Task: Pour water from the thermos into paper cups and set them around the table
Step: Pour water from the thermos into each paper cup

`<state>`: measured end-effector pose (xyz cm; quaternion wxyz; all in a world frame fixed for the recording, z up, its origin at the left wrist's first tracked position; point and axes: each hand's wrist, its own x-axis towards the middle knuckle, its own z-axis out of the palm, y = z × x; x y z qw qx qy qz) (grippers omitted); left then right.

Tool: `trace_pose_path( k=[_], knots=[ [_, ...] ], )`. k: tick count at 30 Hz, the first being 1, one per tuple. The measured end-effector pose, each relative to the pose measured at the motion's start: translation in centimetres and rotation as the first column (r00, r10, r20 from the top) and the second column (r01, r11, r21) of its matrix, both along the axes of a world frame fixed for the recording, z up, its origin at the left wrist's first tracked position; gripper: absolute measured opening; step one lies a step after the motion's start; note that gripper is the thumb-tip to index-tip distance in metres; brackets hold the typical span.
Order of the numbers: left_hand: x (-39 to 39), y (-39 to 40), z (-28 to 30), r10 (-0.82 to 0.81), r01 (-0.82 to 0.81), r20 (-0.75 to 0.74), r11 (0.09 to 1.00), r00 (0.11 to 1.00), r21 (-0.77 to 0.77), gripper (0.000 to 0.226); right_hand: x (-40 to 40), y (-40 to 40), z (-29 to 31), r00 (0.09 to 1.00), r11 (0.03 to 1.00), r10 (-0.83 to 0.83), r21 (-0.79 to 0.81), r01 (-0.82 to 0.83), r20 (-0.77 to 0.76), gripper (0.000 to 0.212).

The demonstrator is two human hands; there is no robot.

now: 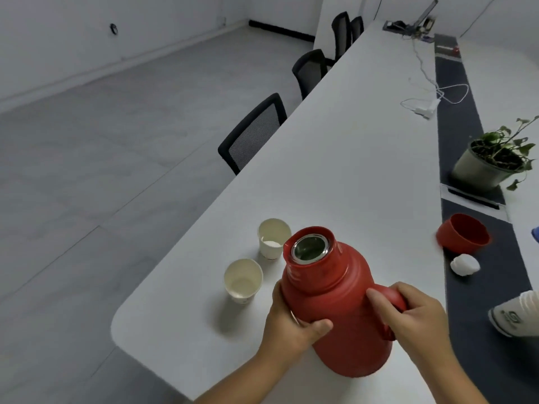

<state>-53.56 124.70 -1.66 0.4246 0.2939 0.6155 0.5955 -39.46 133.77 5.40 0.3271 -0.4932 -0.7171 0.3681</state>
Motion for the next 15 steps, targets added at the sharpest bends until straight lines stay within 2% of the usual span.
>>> trace_pose_path(
  k=[5, 9, 15],
  knots=[
    [0.4, -2.7, -0.9, 0.071, -0.073, 0.168, 0.997, 0.983, 0.006, 0.077, -1.1, -1.6, 0.1, 0.989, 0.994, 0.098, 0.029, -0.102, 0.107, 0.032],
    [0.1, -3.8, -0.9, 0.098, -0.112, 0.270, 0.993, 0.958, 0.038, 0.074, -2.0, -2.1, 0.0, 0.976, 0.988, 0.136, 0.047, -0.146, 0.170, 0.037],
    [-0.1, -3.9, -0.8, 0.087, -0.122, 0.337, 0.989, 0.938, 0.082, 0.101, -3.0, -2.1, 0.4, 0.962, 0.981, 0.159, 0.074, -0.180, 0.222, 0.046]
  ],
)
